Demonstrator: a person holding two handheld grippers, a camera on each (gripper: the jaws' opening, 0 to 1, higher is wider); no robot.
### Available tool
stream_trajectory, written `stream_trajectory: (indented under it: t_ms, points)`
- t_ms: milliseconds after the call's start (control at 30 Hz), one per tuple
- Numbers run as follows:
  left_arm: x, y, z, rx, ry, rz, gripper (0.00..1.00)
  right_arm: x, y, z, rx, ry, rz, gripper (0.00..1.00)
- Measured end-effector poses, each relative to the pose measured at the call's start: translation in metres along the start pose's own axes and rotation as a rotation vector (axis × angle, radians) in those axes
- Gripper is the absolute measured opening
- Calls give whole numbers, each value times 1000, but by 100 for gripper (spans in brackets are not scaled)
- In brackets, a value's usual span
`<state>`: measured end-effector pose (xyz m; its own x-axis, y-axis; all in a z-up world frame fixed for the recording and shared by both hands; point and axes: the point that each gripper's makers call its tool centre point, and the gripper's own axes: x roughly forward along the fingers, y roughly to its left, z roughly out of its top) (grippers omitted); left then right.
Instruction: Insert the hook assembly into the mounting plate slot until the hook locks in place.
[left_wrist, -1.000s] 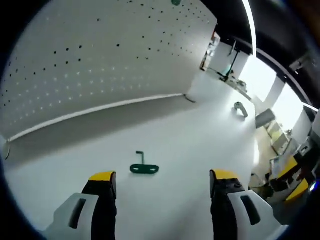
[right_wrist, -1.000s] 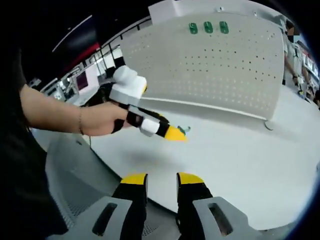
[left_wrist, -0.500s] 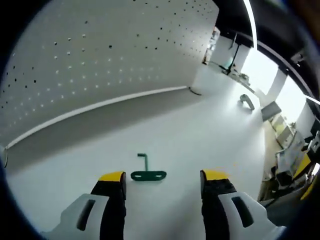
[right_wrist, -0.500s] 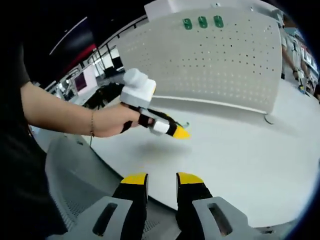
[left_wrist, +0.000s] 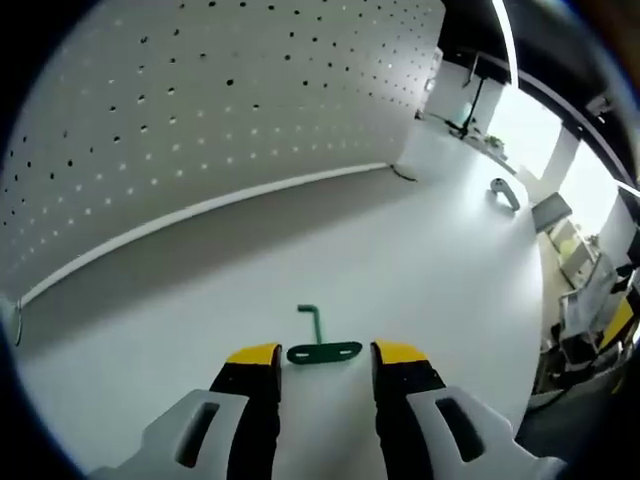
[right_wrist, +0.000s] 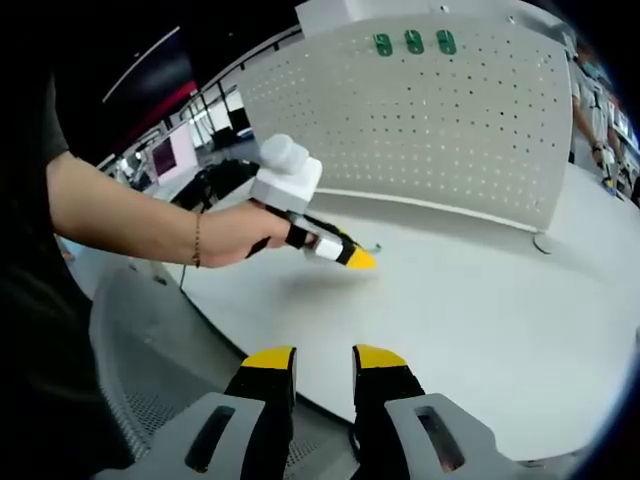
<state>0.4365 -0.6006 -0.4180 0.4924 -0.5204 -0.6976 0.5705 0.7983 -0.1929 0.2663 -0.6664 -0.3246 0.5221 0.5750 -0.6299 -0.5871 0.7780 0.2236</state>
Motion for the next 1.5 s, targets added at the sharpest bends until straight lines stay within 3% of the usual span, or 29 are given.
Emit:
stream_trajectory:
  t_ms: [400, 800, 1000, 1133, 1367, 1500]
  points:
    - [2, -1, -3, -21, 9, -23, 30, 1, 1, -3, 2, 9, -7, 21]
    - [-2, -1, -5, 31, 27, -57, 30, 2, 0, -1, 4, 14, -7, 21]
    - [-4, -2, -5, 69, 46, -117, 30, 3, 2, -3, 11, 18, -7, 21]
    - [-7, 3, -6, 66, 51, -120, 30, 3, 4, -3, 8, 19, -2, 21]
    - [-11, 10, 2, 25, 16, -49, 54, 4, 5, -1, 9, 18, -4, 21]
    - [-13, 9, 6, -12, -21, 16, 58, 5, 6, -3, 14, 21, -3, 21]
